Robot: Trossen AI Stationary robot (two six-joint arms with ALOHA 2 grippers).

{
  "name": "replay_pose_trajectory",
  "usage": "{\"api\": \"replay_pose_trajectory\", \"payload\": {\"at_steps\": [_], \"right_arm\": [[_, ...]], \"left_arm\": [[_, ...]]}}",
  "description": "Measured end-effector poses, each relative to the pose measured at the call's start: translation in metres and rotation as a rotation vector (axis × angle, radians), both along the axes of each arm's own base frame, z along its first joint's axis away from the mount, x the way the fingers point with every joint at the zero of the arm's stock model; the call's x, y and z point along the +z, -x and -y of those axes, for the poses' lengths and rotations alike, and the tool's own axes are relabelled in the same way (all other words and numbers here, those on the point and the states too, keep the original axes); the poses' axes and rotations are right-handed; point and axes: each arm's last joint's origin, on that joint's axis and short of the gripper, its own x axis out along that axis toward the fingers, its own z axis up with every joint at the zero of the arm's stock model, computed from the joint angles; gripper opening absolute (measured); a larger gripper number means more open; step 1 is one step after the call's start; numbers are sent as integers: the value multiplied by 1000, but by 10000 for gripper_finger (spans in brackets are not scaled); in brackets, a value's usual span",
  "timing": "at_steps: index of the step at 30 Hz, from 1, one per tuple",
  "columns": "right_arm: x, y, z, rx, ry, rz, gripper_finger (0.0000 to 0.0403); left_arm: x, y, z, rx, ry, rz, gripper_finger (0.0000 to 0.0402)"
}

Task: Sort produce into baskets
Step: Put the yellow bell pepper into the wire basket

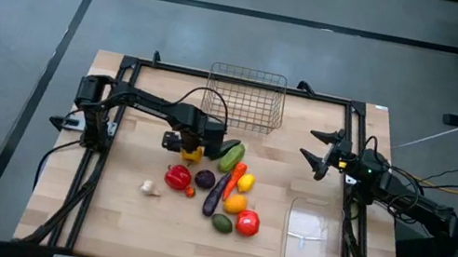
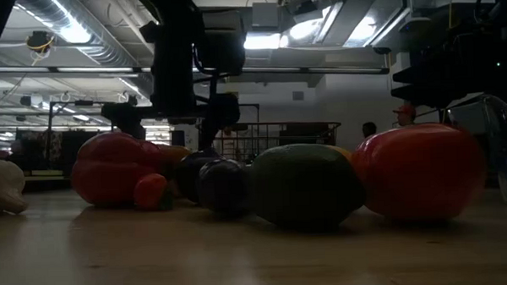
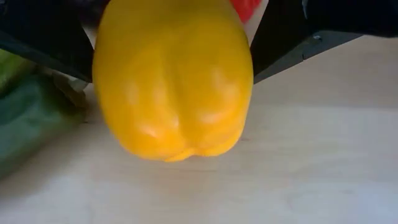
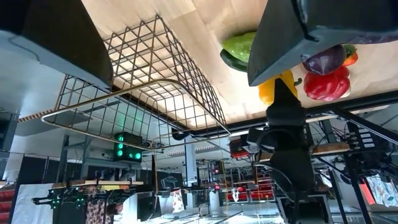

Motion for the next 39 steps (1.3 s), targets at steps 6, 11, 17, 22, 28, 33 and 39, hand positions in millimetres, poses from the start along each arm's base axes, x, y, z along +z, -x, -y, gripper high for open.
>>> {"api": "replay_pose_trajectory", "payload": {"at_steps": [6,11,17,22,28,33,39], "right_arm": [[0,0,0,0,0,0,370],[0,0,0,0,0,0,370],[0,0,0,0,0,0,370],[0,0,0,0,0,0,370],[0,0,0,-1,0,0,370],[0,0,0,0,0,0,370],[0,0,0,-1,0,0,370]], "left_arm": [[1,0,1,-151,-8,9,400],[1,-6,1,-227,-26,68,400],[1,-7,1,-221,-27,73,397],[1,-6,2,-239,-35,58,369],[1,-5,7,-278,-49,45,330],[4,-5,10,-312,-52,51,324],[24,0,13,-325,-68,113,324]]}}
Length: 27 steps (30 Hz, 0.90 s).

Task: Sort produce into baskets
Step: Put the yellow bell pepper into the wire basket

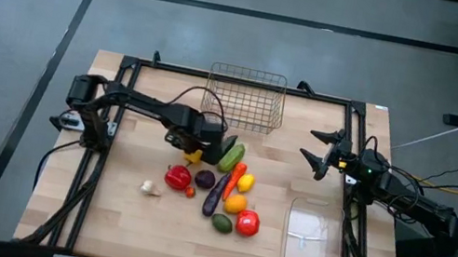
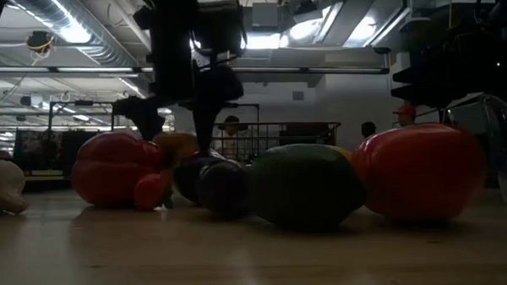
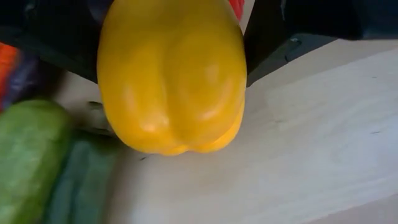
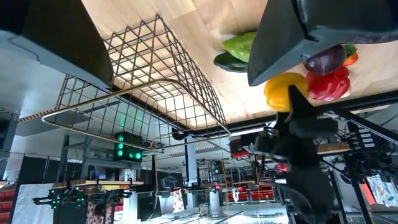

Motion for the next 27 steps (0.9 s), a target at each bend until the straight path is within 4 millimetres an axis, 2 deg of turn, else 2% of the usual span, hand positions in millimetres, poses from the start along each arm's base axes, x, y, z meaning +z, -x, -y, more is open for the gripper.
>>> {"api": "replay_pose_trajectory", "payload": {"at_steps": [6,13,18,27], "right_arm": [[0,0,0,0,0,0,370],[0,0,0,0,0,0,370],[0,0,0,0,0,0,370],[0,0,0,0,0,1,370]], "left_arm": [[30,10,-4,45,-4,116,324],[67,12,-18,112,-66,377,324],[87,12,-40,142,-184,534,324],[107,1,-89,146,-400,801,324]]}}
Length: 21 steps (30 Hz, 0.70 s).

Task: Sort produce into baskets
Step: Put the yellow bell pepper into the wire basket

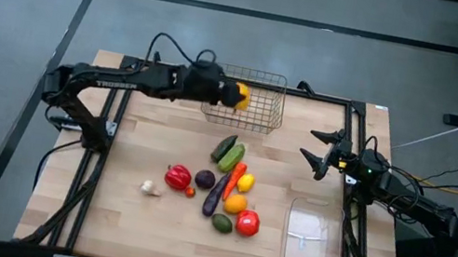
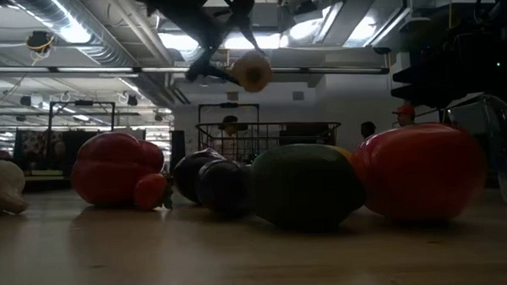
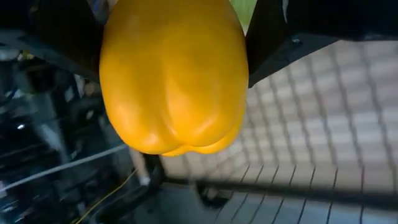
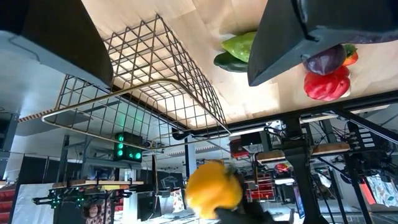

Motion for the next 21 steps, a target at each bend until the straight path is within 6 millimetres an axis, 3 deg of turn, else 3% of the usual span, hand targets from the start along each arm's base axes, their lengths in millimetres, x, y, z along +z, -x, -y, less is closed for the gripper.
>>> {"api": "replay_pose_trajectory", "payload": {"at_steps": [7,14,21], "right_arm": [[0,0,0,0,0,0,370],[0,0,0,0,0,0,370],[0,0,0,0,0,0,370]], "left_arm": [[13,-11,-29,-7,-66,53,324],[23,-27,-62,-44,-90,-90,324],[4,-37,-98,-52,-35,-257,324]]}}
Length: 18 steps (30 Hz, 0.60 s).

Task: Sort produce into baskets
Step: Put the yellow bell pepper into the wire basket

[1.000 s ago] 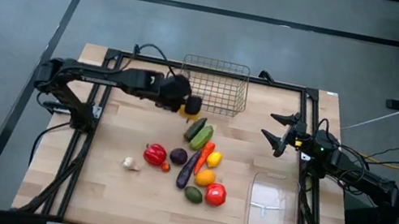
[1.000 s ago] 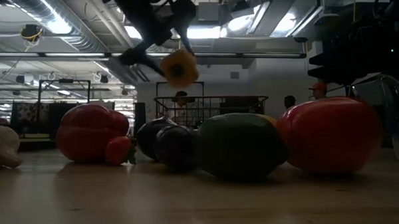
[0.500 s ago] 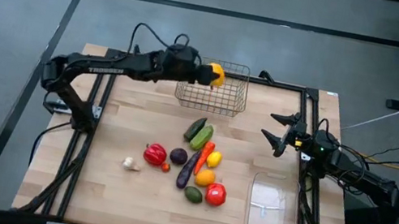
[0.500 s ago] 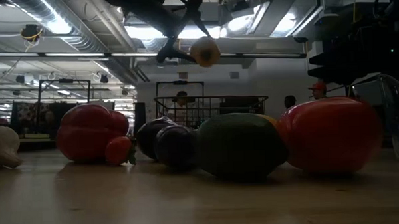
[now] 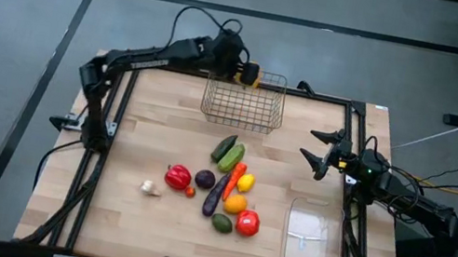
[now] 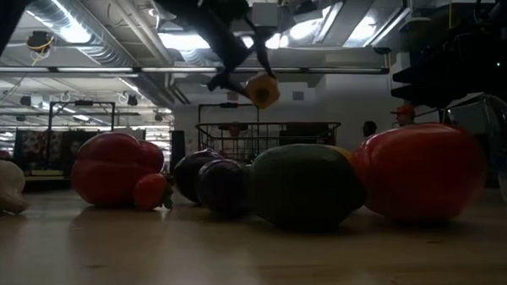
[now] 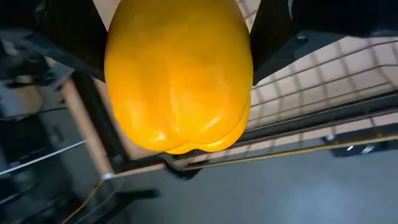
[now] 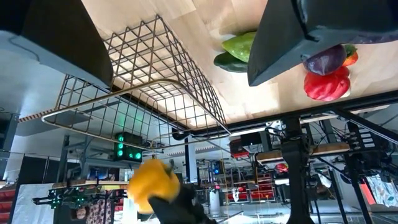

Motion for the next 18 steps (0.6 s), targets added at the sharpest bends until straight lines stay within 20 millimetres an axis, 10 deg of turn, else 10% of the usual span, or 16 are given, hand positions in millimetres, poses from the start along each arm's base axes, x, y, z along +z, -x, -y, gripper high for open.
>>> {"api": "replay_pose_trajectory", "payload": {"at_steps": [18], "right_arm": [[0,0,0,0,0,0,370]], "left_arm": [[-88,-24,-42,-40,198,-101,324]]}}
